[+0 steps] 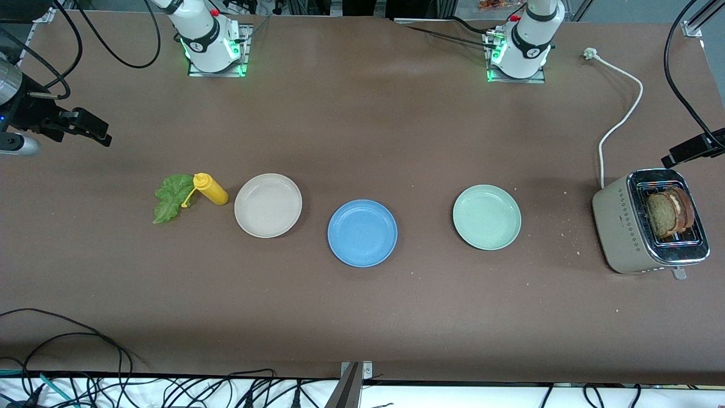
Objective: Make sandwich in blue plate with both arms
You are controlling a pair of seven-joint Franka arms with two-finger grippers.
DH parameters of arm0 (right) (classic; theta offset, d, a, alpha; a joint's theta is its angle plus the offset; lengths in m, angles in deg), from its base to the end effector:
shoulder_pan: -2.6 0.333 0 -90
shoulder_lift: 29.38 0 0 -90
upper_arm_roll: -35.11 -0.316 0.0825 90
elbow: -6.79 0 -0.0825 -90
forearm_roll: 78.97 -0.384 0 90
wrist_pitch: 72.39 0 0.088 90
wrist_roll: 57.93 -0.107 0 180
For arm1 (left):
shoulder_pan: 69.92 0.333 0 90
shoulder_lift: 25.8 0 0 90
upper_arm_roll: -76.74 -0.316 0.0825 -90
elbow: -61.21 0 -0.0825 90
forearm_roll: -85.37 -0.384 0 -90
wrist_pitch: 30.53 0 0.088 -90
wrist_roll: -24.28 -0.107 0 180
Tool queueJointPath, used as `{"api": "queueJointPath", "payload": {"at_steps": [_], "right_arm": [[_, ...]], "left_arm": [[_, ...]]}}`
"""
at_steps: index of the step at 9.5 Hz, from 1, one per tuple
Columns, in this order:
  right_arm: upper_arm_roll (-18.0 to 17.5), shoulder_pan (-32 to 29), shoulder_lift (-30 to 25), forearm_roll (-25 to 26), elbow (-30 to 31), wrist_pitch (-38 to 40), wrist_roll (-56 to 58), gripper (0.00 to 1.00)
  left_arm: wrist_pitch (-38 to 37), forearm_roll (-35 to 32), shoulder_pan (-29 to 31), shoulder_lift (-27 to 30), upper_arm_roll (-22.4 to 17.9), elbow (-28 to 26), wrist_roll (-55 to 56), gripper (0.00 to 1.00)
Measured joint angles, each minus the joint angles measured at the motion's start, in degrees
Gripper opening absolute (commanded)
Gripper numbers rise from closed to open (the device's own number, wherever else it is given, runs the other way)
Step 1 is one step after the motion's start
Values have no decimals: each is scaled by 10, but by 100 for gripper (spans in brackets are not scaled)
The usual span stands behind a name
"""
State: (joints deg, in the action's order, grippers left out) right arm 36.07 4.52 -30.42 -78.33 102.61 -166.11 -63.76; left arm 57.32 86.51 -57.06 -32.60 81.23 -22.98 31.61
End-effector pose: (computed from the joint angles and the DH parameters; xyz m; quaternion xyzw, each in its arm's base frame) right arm 0.5522 0.0080 0.5921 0.9991 -0.0421 -0.0089 0.0060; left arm 0.5803 0.0860 0.6014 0.9902 0.1366 -0.0271 0.0148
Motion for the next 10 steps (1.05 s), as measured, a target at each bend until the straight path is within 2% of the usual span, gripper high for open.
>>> {"api": "queueJointPath", "payload": {"at_steps": [10], "right_arm": [[0, 7, 0, 0, -2, 0, 0, 100]], "left_arm": [[-1, 0, -1, 0, 3, -10, 0, 100]]}}
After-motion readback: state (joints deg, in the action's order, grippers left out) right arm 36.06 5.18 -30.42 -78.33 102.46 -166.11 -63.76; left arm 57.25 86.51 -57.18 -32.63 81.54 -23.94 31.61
